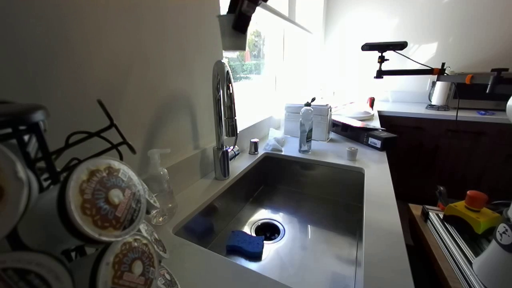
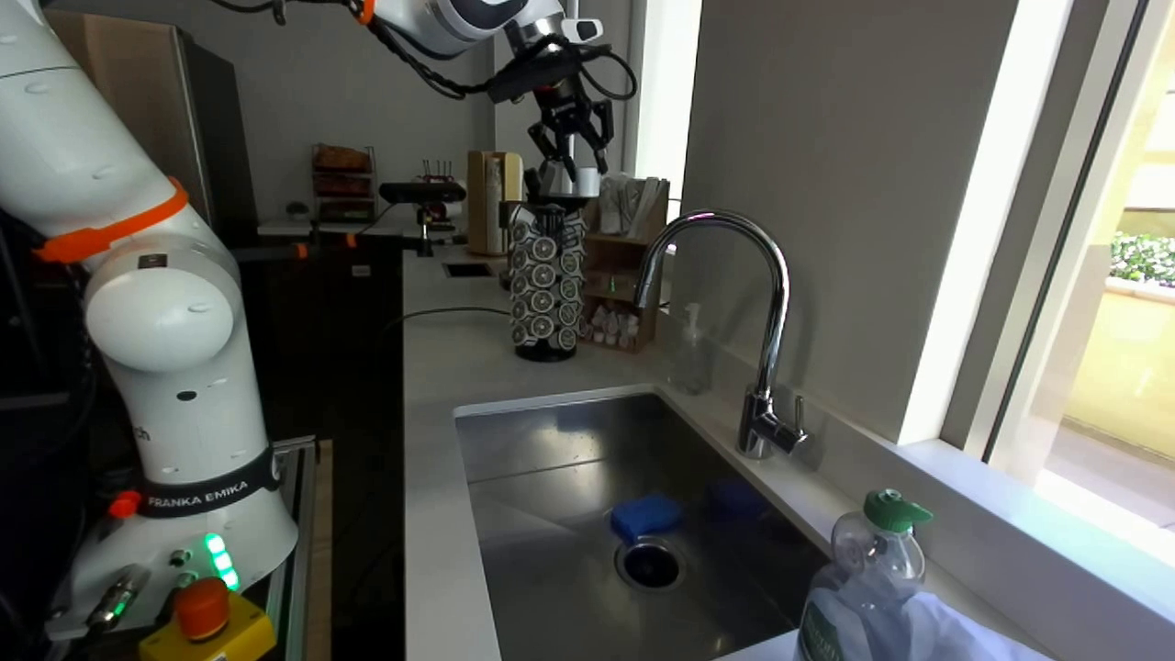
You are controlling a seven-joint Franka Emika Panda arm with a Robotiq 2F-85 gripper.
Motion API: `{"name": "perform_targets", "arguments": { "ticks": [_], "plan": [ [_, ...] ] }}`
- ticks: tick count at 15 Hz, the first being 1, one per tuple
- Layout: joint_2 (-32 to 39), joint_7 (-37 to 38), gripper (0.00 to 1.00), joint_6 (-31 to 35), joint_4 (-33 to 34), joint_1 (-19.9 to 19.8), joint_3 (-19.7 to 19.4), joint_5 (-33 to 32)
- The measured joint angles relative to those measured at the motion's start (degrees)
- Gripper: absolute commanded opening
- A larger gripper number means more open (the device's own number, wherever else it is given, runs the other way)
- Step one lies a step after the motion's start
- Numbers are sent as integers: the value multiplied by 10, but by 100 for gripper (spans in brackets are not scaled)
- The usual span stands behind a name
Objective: Put the white object on the rack on top of the other white object
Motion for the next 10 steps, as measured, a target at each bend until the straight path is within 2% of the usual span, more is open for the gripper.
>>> {"name": "perform_targets", "arguments": {
  "ticks": [8, 9, 10],
  "plan": [
    [-15, 17, 52, 0, -21, -4, -1, -2],
    [-15, 18, 27, 0, -21, -4, -1, -2],
    [-15, 18, 27, 0, -21, -4, -1, -2]
  ]
}}
